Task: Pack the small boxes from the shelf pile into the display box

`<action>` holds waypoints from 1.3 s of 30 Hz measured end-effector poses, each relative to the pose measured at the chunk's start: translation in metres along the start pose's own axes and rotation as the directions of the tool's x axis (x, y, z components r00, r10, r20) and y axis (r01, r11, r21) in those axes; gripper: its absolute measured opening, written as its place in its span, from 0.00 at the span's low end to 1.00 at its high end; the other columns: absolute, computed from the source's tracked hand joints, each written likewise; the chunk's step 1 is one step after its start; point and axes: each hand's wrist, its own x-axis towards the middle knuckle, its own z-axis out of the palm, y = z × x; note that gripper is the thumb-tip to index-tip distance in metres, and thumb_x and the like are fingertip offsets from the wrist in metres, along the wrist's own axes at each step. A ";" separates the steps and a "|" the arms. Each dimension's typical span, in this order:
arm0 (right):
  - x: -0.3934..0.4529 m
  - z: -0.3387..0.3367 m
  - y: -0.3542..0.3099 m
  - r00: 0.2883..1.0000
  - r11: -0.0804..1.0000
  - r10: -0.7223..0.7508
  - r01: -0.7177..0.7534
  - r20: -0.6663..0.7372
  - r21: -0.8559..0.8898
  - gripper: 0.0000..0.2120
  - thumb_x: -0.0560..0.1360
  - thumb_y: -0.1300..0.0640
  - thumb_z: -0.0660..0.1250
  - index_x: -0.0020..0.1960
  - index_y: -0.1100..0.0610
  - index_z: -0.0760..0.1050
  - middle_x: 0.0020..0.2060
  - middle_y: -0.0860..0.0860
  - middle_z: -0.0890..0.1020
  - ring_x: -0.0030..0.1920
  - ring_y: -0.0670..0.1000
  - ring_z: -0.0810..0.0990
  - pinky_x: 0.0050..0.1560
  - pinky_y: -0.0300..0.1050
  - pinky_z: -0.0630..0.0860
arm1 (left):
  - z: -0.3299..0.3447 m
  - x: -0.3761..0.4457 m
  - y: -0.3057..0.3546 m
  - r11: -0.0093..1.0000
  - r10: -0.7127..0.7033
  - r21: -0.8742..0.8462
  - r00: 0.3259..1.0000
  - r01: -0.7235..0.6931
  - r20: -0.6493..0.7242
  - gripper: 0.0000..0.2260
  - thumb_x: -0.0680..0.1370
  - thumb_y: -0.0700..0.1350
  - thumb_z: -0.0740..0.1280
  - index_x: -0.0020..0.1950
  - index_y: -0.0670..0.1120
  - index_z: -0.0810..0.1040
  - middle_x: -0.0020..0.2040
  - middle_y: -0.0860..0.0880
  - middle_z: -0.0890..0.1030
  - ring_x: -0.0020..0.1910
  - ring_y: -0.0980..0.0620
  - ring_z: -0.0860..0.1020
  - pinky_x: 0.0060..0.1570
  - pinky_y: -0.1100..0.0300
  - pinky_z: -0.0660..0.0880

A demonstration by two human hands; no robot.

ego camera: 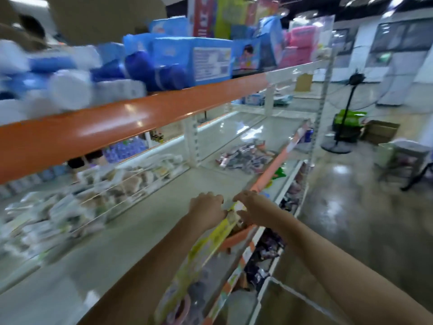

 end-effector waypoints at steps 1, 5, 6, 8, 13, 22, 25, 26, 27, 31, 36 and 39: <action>0.003 0.000 0.019 1.000 1.000 0.027 -0.027 0.004 0.007 0.22 0.78 0.53 0.61 0.70 0.55 0.65 0.65 0.56 0.70 0.66 0.57 0.68 0.62 0.50 0.69 | 0.004 0.017 0.013 1.000 0.009 0.002 1.000 -0.009 0.009 0.20 0.77 0.58 0.60 0.66 0.50 0.70 0.64 0.46 0.72 0.64 0.44 0.69 0.58 0.52 0.68; 0.019 -0.001 0.084 0.995 0.994 0.093 -0.095 0.027 0.058 0.20 0.78 0.53 0.61 0.69 0.55 0.66 0.64 0.55 0.71 0.65 0.56 0.68 0.63 0.51 0.69 | 0.015 0.075 0.052 1.000 0.029 -0.004 0.999 -0.029 0.040 0.20 0.77 0.58 0.60 0.65 0.49 0.70 0.62 0.45 0.72 0.62 0.44 0.70 0.57 0.51 0.69; 0.023 0.000 0.097 0.995 0.994 0.089 -0.091 0.036 0.064 0.20 0.79 0.53 0.61 0.69 0.56 0.67 0.64 0.55 0.71 0.65 0.56 0.68 0.63 0.50 0.68 | 0.017 0.087 0.058 0.999 0.040 -0.013 0.998 -0.040 0.045 0.21 0.77 0.57 0.60 0.65 0.48 0.70 0.62 0.45 0.72 0.62 0.44 0.70 0.57 0.50 0.70; 0.037 0.002 0.121 0.995 0.993 0.090 -0.092 0.038 0.075 0.19 0.79 0.52 0.60 0.68 0.56 0.67 0.64 0.56 0.71 0.64 0.56 0.69 0.62 0.49 0.68 | 0.021 0.112 0.067 0.998 0.055 -0.021 0.998 -0.054 0.039 0.20 0.77 0.57 0.61 0.64 0.48 0.70 0.61 0.45 0.72 0.62 0.44 0.70 0.57 0.50 0.70; 0.088 0.004 0.169 0.989 0.979 0.145 -0.146 0.015 0.144 0.20 0.78 0.56 0.60 0.69 0.54 0.66 0.65 0.55 0.70 0.65 0.56 0.67 0.63 0.51 0.69 | 0.022 0.192 0.065 0.996 0.054 -0.066 0.999 -0.054 0.001 0.16 0.77 0.55 0.60 0.61 0.48 0.74 0.58 0.46 0.76 0.59 0.45 0.74 0.55 0.54 0.71; 0.181 -0.007 0.241 0.976 0.961 0.213 -0.201 -0.045 0.190 0.17 0.78 0.57 0.60 0.66 0.58 0.70 0.64 0.55 0.73 0.62 0.55 0.73 0.59 0.47 0.72 | 0.018 0.323 0.037 0.996 0.072 -0.047 0.996 -0.074 -0.049 0.16 0.76 0.55 0.62 0.58 0.46 0.76 0.56 0.45 0.79 0.56 0.45 0.76 0.49 0.56 0.72; 0.207 -0.004 0.263 0.979 0.963 0.197 -0.185 -0.044 0.196 0.16 0.78 0.58 0.60 0.65 0.58 0.70 0.63 0.55 0.73 0.61 0.55 0.73 0.55 0.45 0.71 | 0.020 0.351 0.033 0.997 0.054 -0.053 0.996 -0.058 -0.077 0.13 0.75 0.53 0.62 0.54 0.46 0.77 0.53 0.45 0.79 0.51 0.46 0.77 0.42 0.57 0.69; 0.216 -0.003 0.271 0.982 0.964 0.186 -0.174 -0.042 0.200 0.16 0.78 0.57 0.60 0.65 0.57 0.70 0.64 0.55 0.72 0.62 0.55 0.73 0.57 0.45 0.71 | 0.021 0.361 0.032 0.997 0.050 -0.048 0.995 -0.055 -0.090 0.13 0.75 0.53 0.62 0.52 0.46 0.76 0.51 0.45 0.79 0.50 0.46 0.77 0.40 0.57 0.68; 0.225 -0.004 0.279 0.983 0.964 0.178 -0.166 -0.045 0.207 0.17 0.78 0.56 0.60 0.66 0.57 0.70 0.65 0.55 0.72 0.63 0.55 0.72 0.59 0.46 0.70 | 0.022 0.372 0.031 0.998 0.043 -0.049 0.994 -0.048 -0.102 0.13 0.75 0.53 0.62 0.52 0.46 0.76 0.51 0.45 0.80 0.49 0.46 0.77 0.40 0.57 0.68; 0.267 -0.007 0.315 0.987 0.960 0.152 -0.133 -0.058 0.246 0.16 0.77 0.54 0.62 0.64 0.55 0.71 0.61 0.55 0.73 0.59 0.57 0.75 0.59 0.51 0.73 | 0.022 0.413 0.027 0.998 -0.037 -0.046 0.990 0.031 -0.134 0.18 0.77 0.56 0.62 0.62 0.49 0.75 0.55 0.46 0.80 0.55 0.46 0.77 0.52 0.54 0.75; 0.319 -0.014 0.357 0.994 0.967 0.062 -0.038 -0.088 0.251 0.15 0.77 0.56 0.61 0.63 0.56 0.73 0.60 0.55 0.74 0.58 0.56 0.75 0.57 0.46 0.70 | 0.033 0.446 0.029 0.989 -0.148 -0.037 0.980 0.145 -0.133 0.19 0.77 0.58 0.62 0.62 0.49 0.75 0.56 0.46 0.79 0.57 0.47 0.75 0.52 0.56 0.72; 0.345 -0.018 0.380 0.995 0.969 0.010 0.016 -0.104 0.246 0.14 0.76 0.58 0.62 0.60 0.56 0.73 0.58 0.55 0.74 0.58 0.56 0.74 0.57 0.47 0.71 | 0.039 0.459 0.033 0.971 -0.236 -0.075 0.965 0.229 -0.113 0.18 0.77 0.55 0.63 0.63 0.49 0.75 0.56 0.45 0.79 0.57 0.47 0.75 0.52 0.56 0.72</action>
